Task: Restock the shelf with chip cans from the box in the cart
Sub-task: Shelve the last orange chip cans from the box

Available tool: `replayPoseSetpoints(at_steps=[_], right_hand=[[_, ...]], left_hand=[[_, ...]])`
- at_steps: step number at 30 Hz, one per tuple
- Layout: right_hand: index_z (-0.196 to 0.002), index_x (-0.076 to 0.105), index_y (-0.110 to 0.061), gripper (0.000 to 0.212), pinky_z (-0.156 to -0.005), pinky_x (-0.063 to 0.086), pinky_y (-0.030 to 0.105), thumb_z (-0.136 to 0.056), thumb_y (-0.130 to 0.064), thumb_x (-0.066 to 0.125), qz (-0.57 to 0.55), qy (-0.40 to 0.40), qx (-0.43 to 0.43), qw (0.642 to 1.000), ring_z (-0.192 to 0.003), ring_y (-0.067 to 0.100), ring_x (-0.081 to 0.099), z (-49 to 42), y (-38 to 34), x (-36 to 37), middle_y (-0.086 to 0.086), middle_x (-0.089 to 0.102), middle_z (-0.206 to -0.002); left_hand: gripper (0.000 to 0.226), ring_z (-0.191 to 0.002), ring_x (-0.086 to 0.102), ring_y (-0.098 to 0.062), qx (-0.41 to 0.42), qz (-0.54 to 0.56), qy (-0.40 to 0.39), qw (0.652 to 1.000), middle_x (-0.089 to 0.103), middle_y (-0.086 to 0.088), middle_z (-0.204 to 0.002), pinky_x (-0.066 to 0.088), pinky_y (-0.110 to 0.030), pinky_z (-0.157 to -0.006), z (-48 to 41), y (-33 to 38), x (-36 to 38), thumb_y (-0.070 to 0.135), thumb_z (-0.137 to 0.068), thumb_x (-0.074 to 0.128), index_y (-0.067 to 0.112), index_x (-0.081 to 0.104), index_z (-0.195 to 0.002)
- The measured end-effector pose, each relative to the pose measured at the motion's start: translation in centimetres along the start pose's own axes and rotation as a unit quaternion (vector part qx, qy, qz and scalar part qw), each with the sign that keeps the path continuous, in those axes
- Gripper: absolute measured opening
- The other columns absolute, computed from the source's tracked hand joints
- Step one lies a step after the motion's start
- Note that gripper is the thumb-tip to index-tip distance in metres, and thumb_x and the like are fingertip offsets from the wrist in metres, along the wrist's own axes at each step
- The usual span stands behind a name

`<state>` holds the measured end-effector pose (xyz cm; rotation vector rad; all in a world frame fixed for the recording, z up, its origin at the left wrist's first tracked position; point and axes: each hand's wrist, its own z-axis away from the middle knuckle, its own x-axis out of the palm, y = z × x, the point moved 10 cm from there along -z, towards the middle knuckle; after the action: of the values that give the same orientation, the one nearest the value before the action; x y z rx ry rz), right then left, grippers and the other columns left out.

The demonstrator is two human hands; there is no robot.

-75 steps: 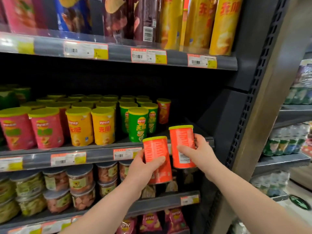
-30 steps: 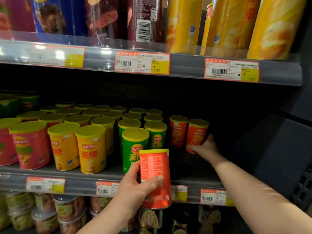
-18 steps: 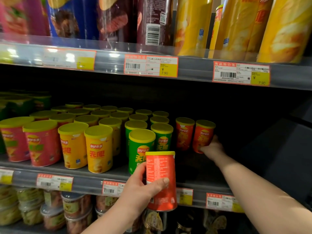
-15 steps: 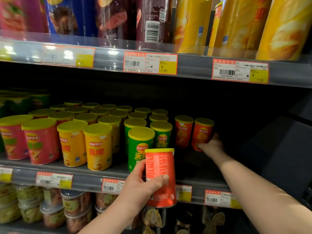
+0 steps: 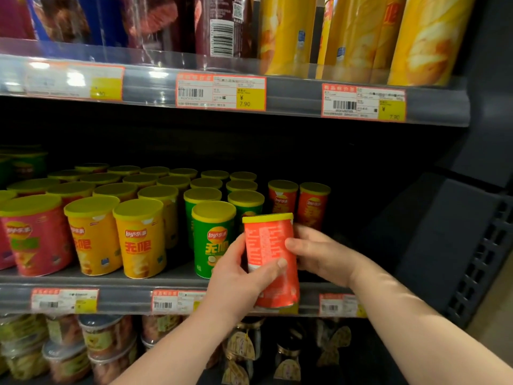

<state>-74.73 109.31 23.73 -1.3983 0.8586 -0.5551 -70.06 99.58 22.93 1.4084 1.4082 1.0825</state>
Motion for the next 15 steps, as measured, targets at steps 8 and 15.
replayPoseSetpoints(at_steps=[8, 15], right_hand=[[-0.127, 0.043, -0.029, 0.066, -0.105, 0.041, 0.041, -0.072, -0.023, 0.08, 0.08, 0.242, -0.008, 0.967, -0.122, 0.022, 0.053, -0.4, 0.5, -6.8, 0.003, 0.055, -0.133], [-0.147, 0.018, -0.013, 0.092, -0.106, 0.036, 0.042, -0.077, -0.022, 0.077, 0.155, 0.327, 0.064, 0.93, -0.133, 0.029, 0.041, -2.9, 3.0, -8.8, 0.012, 0.04, -0.145]], left_hand=[[0.07, -0.12, 0.047, -0.007, 0.089, -0.368, -0.026, 0.925, 0.049, 0.01, -0.13, 0.04, -0.025, -0.101, -1.3, -0.8, 0.2, 0.059, -0.078, 0.062, 0.03, 0.042, -0.138], [0.036, -0.071, 0.065, -0.012, 0.226, -0.593, -0.086, 0.768, 0.064, 0.01, -0.084, 0.054, -0.022, -0.058, -0.7, -3.5, 2.1, 0.047, -0.072, 0.041, 0.03, 0.068, -0.089]])
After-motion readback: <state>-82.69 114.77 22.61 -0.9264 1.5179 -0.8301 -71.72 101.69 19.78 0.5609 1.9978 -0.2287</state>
